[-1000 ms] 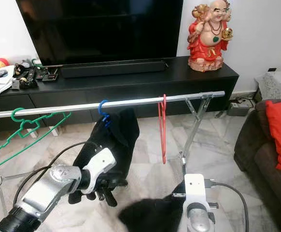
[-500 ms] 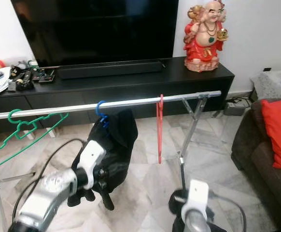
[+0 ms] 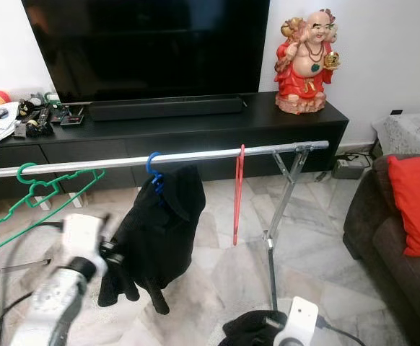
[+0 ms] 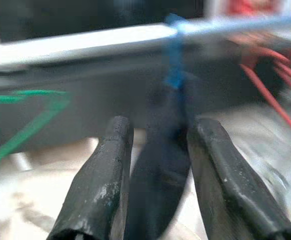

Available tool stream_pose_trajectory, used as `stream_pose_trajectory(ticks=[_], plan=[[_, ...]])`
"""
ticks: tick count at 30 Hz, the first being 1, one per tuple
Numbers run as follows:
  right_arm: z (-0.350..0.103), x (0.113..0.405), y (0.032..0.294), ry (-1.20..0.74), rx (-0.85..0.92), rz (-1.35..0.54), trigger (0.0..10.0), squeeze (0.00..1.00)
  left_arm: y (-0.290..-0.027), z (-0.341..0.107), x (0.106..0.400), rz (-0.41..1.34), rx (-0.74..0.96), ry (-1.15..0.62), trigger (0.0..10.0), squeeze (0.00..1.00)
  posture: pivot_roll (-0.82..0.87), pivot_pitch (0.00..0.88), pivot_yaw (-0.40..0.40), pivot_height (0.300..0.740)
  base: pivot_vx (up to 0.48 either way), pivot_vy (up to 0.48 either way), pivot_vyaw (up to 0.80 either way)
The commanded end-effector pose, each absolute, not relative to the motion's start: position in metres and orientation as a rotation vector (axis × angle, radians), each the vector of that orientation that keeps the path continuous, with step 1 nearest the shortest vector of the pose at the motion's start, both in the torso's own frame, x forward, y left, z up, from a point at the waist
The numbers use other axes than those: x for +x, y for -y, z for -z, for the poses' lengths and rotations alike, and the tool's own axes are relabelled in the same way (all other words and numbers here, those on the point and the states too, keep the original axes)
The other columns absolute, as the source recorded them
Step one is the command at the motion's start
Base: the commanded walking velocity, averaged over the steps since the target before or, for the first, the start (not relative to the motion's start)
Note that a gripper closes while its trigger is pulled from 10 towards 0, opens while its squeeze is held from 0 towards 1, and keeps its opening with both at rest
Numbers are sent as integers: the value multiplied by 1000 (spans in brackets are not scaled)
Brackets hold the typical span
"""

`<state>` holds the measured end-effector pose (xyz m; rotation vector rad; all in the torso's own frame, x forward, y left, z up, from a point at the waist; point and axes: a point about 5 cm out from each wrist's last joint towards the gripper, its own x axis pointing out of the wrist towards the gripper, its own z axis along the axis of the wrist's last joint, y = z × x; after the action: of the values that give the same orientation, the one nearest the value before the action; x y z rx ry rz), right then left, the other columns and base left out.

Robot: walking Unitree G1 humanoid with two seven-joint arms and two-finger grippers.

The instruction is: Hang hanger

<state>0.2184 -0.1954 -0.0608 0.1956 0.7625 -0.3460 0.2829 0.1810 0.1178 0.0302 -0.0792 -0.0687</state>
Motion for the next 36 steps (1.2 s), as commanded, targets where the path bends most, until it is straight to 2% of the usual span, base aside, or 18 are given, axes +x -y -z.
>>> stream_pose_trajectory(ticks=[1, 2, 3, 4, 5, 6, 7, 15, 29, 36], plan=[[65, 212, 195, -774, 201, 356, 0, 0, -176, -125, 283, 89, 26, 114, 10000, 0, 78, 0, 45, 740, 0, 0, 0], [67, 208, 195, -784, 207, 362, 0, 0, -176, -123, 282, 97, 28, 110, 10000, 0, 82, 0, 45, 740, 0, 0, 0], [71, 203, 194, -798, 210, 354, 706, 0, -177, -119, 281, 110, 36, 103, 10000, 0, 80, 0, 46, 740, 0, 0, 0], [72, 201, 192, -803, 206, 341, 4078, 0, -177, -117, 281, 117, 41, 101, 10000, 0, 80, 0, 46, 740, 0, 0, 0], [73, 199, 191, -810, 197, 329, 8118, 0, -176, -116, 282, 129, 39, 95, 10000, 0, 80, 0, 46, 740, 0, 0, 0], [74, 197, 191, -814, 190, 321, 8118, 0, -176, -114, 282, 135, 38, 91, 10000, 0, 82, 0, 48, 740, 0, 0, 0], [76, 195, 190, -816, 197, 320, 10000, 0, -176, -110, 282, 140, 39, 84, 10000, 0, 79, 0, 51, 740, 0, 0, 0], [81, 184, 192, -841, 176, 310, 10000, 0, -196, -100, 288, 44, -14, 55, 10000, 0, 69, 0, 51, 740, 0, 0, 0], [83, 180, 192, -865, 96, 245, 10000, 0, -172, -95, 284, 98, -106, 38, 10000, 0, 72, 0, 57, 740, 0, 0, 0], [83, 178, 196, -860, 54, 238, 10000, 0, -168, -93, 283, 101, -130, 23, 10000, 0, 71, 0, 57, 740, 0, 0, 638]])
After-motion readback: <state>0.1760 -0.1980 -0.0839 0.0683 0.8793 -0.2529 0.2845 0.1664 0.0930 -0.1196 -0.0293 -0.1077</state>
